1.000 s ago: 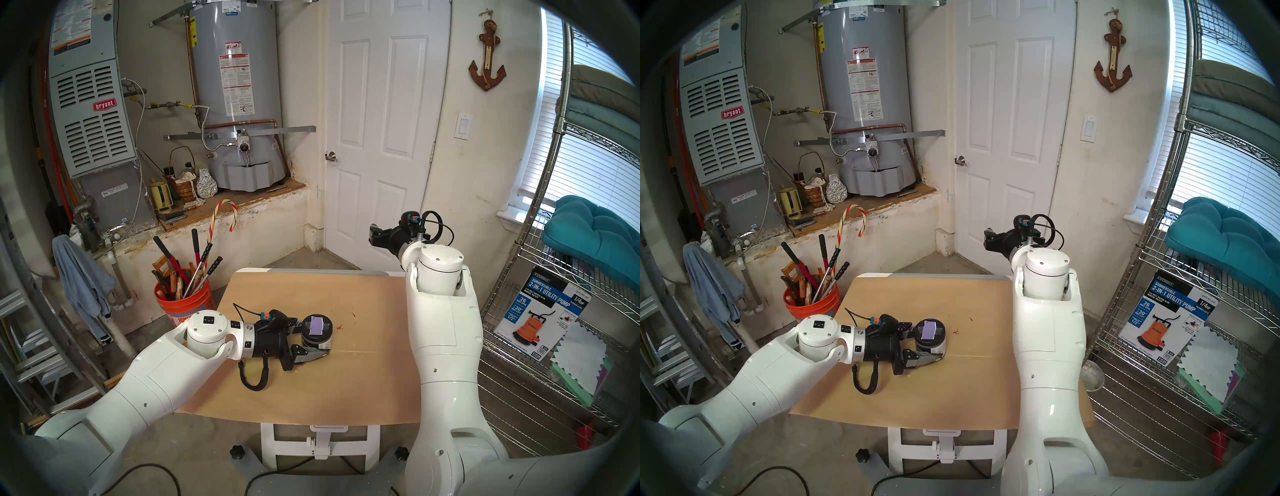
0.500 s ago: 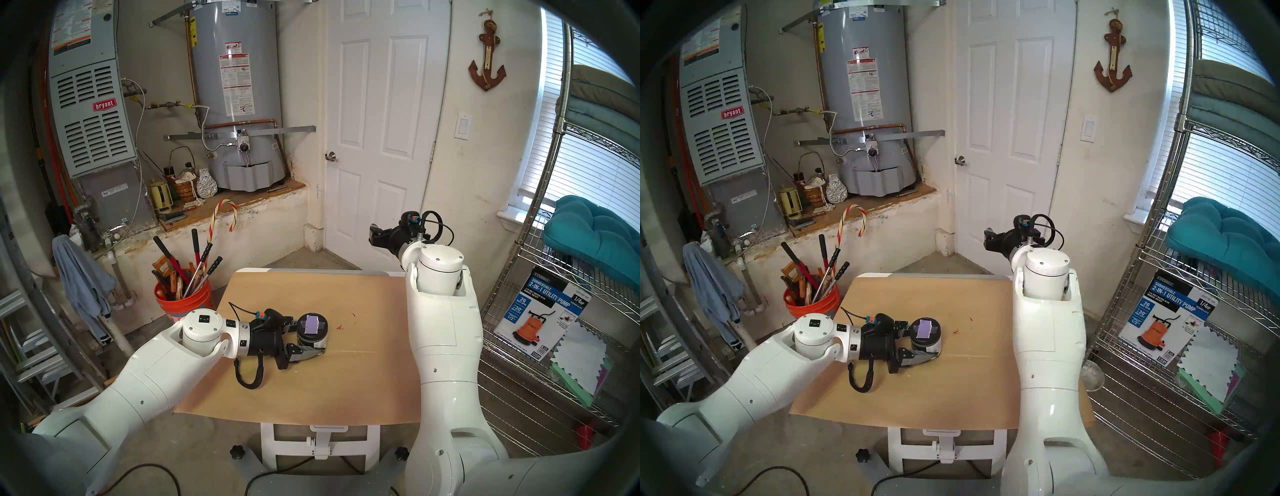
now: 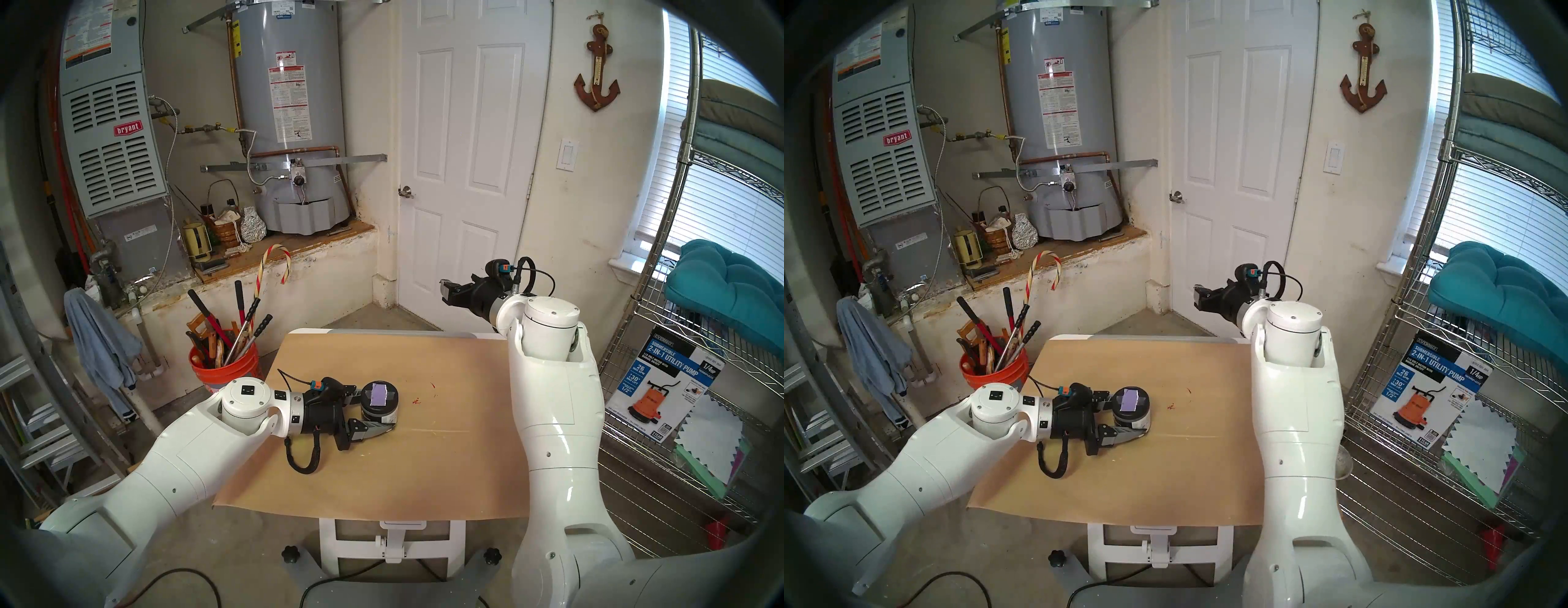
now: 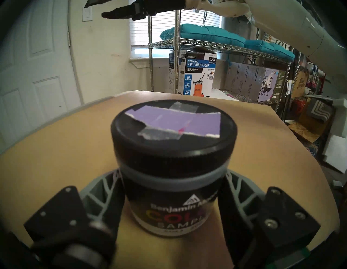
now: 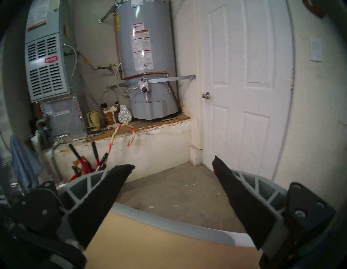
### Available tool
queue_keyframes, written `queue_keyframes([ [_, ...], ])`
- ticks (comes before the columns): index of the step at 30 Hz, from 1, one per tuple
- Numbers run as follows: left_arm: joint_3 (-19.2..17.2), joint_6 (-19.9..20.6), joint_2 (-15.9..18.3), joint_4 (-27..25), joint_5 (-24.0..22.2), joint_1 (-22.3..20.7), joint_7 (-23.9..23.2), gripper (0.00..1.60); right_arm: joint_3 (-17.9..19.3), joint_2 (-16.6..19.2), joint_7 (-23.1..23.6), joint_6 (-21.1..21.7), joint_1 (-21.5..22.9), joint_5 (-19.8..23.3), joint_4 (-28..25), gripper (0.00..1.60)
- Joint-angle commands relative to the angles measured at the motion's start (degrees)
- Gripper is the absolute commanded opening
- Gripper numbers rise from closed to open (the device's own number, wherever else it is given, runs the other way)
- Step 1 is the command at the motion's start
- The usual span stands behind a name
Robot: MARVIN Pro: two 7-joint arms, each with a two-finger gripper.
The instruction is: Open paint jar
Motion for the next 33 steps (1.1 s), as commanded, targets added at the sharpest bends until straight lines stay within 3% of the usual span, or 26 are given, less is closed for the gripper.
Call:
queue_keyframes([
  [1,-0.36,0.02,0.35,0.71,-0.42,-0.71,-0.83,0.00,-3.61,6.79,7.78,1.50,-0.22,2.11,-2.80,1.60],
  [6,-0.26,-0.04,0.36,1.21,-0.59,-1.02,-1.59,0.00,-5.67,7.07,10.42,3.24,-1.66,0.42,-4.52,1.60],
  [17,-0.06,0.40,0.62,1.79,-0.82,-1.72,-3.15,0.00,-9.67,9.47,18.48,4.98,-7.50,1.22,-10.70,1.60],
  [26,-0.10,0.74,0.32,2.67,-0.96,-2.33,-3.91,0.00,-10.29,11.25,21.65,6.50,-10.95,1.56,-16.19,1.60],
  [33,0.04,0.41,-0.29,3.95,-0.86,-3.01,-4.38,0.00,-11.09,11.03,22.38,5.20,-13.78,1.88,-18.21,1.60],
])
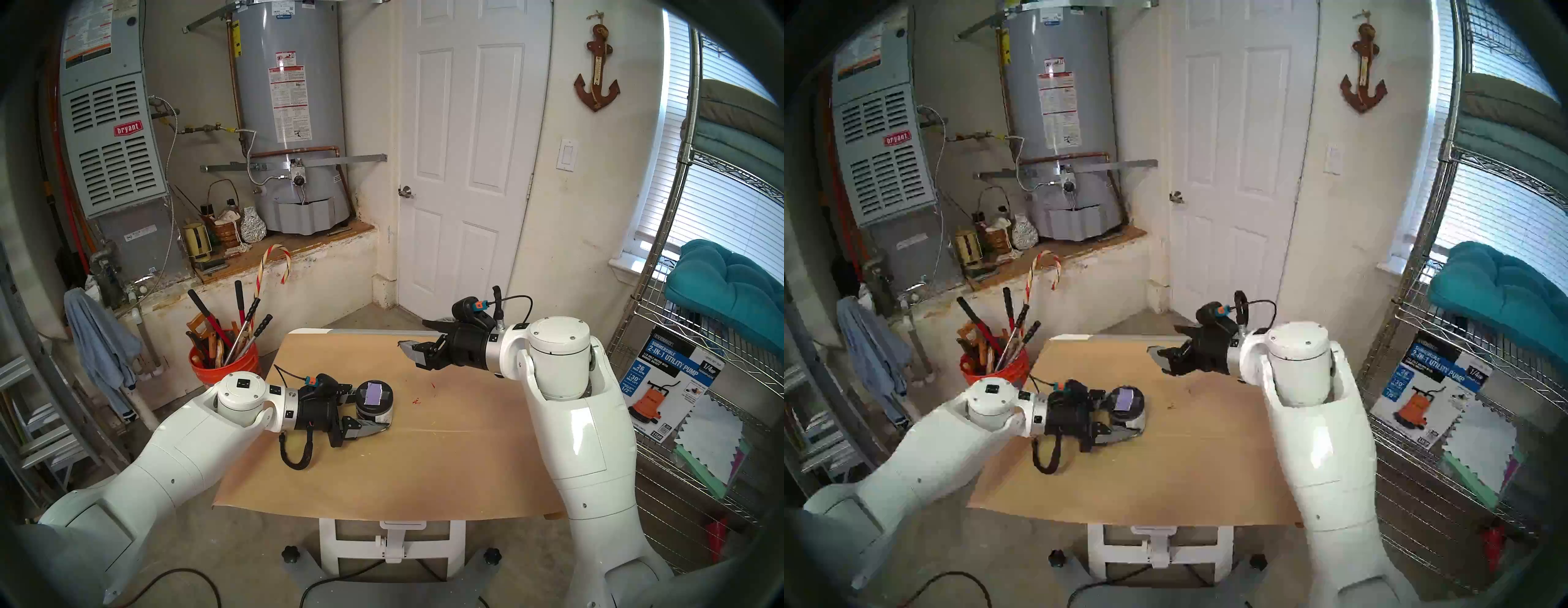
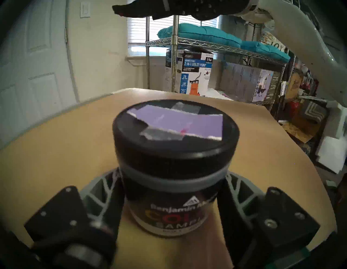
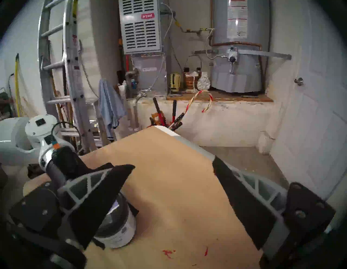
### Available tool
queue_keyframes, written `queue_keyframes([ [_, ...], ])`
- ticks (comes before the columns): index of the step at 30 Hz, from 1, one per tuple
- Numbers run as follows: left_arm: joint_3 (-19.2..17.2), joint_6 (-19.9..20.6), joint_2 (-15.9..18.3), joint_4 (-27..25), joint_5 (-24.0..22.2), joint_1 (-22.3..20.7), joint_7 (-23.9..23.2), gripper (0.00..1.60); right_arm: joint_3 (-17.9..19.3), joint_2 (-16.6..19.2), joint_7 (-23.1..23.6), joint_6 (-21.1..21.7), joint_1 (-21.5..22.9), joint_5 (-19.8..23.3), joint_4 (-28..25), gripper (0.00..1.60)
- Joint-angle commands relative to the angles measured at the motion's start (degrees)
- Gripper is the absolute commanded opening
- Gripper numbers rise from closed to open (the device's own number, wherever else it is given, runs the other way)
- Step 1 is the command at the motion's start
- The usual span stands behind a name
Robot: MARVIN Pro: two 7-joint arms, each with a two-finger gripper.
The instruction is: Open paint jar
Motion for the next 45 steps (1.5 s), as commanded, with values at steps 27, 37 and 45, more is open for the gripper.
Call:
queue_keyframes([
  [27,-0.33,-1.12,-2.43,4.99,1.22,-3.37,-3.12,0.00,-6.22,0.38,2.20,-1.38,-4.89,-1.86,-5.43,1.60],
  [37,-0.31,-1.28,-3.17,6.16,1.62,-4.29,-3.61,0.00,-7.32,1.03,2.13,-1.58,-7.18,-2.72,-7.28,1.60],
  [45,-0.34,-1.31,-3.70,6.31,1.78,-4.60,-3.65,0.00,-7.60,-0.63,-3.12,-9.95,-11.90,-3.72,-7.68,1.60],
])
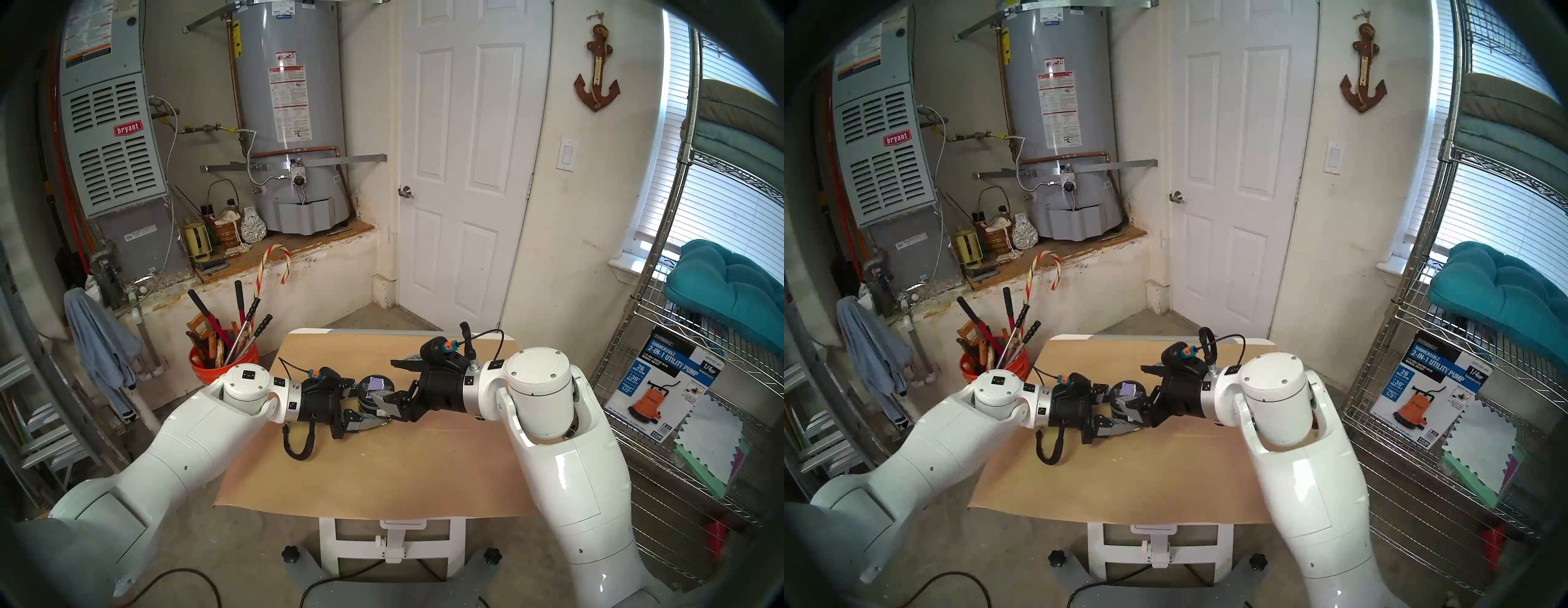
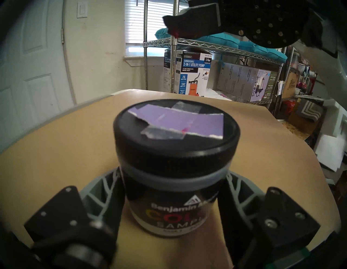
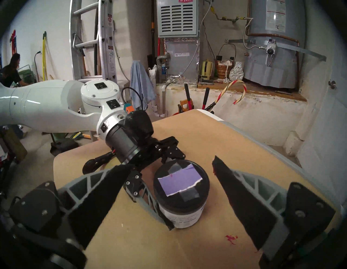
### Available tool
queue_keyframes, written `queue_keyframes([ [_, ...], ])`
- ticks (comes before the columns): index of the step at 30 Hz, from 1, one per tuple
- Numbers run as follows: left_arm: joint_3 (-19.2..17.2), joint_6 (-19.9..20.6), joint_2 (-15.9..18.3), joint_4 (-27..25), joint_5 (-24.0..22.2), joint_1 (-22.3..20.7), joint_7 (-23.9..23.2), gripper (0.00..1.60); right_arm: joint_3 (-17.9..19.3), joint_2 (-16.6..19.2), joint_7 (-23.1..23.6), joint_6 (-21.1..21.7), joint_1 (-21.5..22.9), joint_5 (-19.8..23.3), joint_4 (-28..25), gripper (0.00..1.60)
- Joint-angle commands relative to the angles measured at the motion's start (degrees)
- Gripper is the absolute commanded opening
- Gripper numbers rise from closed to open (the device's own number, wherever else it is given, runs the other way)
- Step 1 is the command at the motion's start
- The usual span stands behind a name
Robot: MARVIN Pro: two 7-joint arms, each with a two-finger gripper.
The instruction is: Open paint jar
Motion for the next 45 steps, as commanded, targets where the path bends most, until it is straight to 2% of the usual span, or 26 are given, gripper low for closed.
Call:
queue_keyframes([
  [1,-0.14,0.26,-0.30,-0.20,-0.11,-0.56,-0.02,0.00,-0.40,-1.78,-3.82,-7.36,-3.61,-0.35,-1.47,1.60],
  [19,-0.22,0.49,-0.26,-1.74,-0.24,1.02,0.46,0.00,-1.87,-4.77,-7.53,-7.07,-4.23,-0.81,0.22,1.60],
  [27,-0.53,0.78,0.15,-2.61,-0.35,1.64,0.51,0.00,-2.74,-5.78,-9.53,-8.51,-4.68,-0.93,2.00,1.60],
  [45,-0.85,1.09,0.40,-2.68,-0.30,1.54,0.11,0.00,-2.42,-4.30,-10.82,-11.32,-2.77,-1.31,5.45,1.60],
])
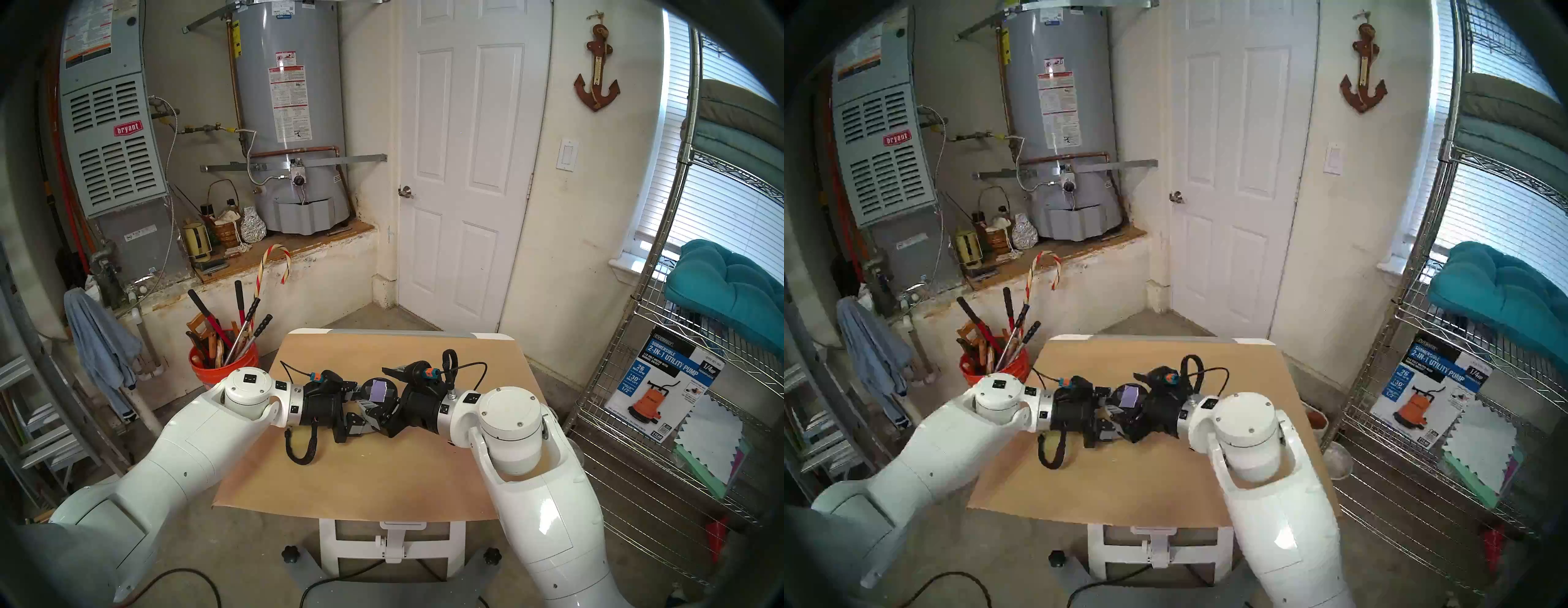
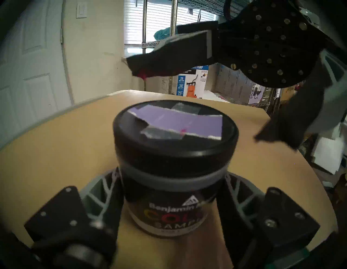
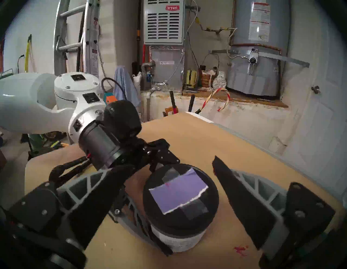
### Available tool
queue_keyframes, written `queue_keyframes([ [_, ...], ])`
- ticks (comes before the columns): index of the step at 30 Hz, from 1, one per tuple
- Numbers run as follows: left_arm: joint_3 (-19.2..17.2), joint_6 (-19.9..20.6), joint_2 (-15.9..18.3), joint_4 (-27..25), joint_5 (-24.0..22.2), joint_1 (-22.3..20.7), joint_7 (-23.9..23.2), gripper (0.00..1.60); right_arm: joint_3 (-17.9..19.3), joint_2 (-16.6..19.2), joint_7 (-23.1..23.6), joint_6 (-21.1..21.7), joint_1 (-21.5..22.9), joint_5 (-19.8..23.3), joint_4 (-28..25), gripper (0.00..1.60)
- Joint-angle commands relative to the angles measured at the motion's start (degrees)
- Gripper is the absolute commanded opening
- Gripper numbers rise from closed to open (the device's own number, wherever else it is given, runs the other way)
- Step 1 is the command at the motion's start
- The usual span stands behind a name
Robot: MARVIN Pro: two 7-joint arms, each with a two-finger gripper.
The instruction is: Open paint jar
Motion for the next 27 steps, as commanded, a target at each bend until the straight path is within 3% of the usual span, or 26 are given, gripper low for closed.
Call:
queue_keyframes([
  [1,-0.17,0.02,0.13,-0.21,-0.03,-0.42,-0.17,0.00,0.13,0.30,0.16,-1.65,2.01,-0.12,0.85,1.60],
  [27,-0.19,-0.31,-0.20,0.50,-0.08,-0.75,-0.43,0.00,-0.89,-1.09,-1.20,0.76,1.08,0.22,1.64,1.60],
])
